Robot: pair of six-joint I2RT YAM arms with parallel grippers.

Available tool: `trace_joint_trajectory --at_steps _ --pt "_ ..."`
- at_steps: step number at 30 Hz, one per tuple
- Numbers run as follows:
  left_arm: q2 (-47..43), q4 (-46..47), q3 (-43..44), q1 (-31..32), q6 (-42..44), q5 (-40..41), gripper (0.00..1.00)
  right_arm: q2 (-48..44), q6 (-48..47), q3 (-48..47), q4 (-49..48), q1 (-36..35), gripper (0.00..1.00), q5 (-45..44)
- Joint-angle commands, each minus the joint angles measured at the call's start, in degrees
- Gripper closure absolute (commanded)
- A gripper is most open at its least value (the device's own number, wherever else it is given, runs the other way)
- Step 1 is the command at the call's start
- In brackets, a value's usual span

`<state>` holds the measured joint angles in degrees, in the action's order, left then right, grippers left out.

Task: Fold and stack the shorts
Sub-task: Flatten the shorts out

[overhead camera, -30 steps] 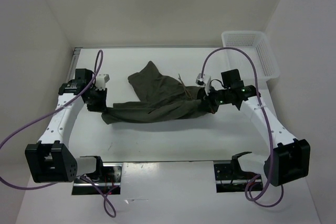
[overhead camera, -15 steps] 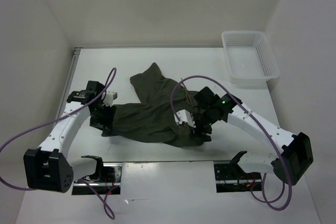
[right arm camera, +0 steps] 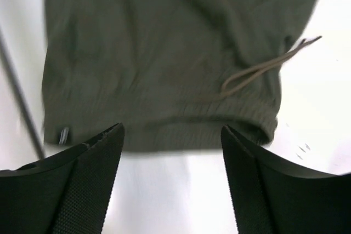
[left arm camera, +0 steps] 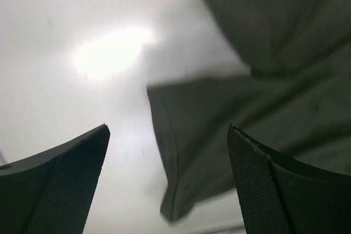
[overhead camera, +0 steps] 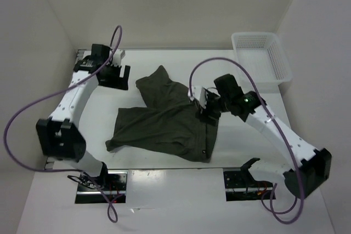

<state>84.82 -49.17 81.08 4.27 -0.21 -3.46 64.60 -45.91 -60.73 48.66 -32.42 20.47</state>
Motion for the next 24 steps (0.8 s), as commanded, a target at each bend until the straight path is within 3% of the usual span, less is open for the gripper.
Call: trace_joint_trajectory --at_steps 1,6,15,19,24 --pt "12.27 7.06 9.92 0.82 0.21 -2.25 0.06 12.52 19.77 -4.21 -18.21 6.29 0.25 2.73" --pt "28.19 8.74 22.00 2.49 0.21 -3.39 0.04 20.91 41.12 -6.07 -28.88 17.56 0.32 2.74" --pt "40.07 12.78 29.66 4.07 0.21 -11.03 0.00 32.25 47.13 -12.66 -27.49 20.30 0.32 -0.34" --pt "42.00 14.45 26.77 5.31 0.21 -7.27 0.00 32.87 53.61 -13.80 -24.68 22.14 0.33 3.24" --pt "42.54 14.98 23.08 5.31 0.21 -6.38 0.27 31.47 60.15 -11.87 -22.74 24.43 0.35 9.41"
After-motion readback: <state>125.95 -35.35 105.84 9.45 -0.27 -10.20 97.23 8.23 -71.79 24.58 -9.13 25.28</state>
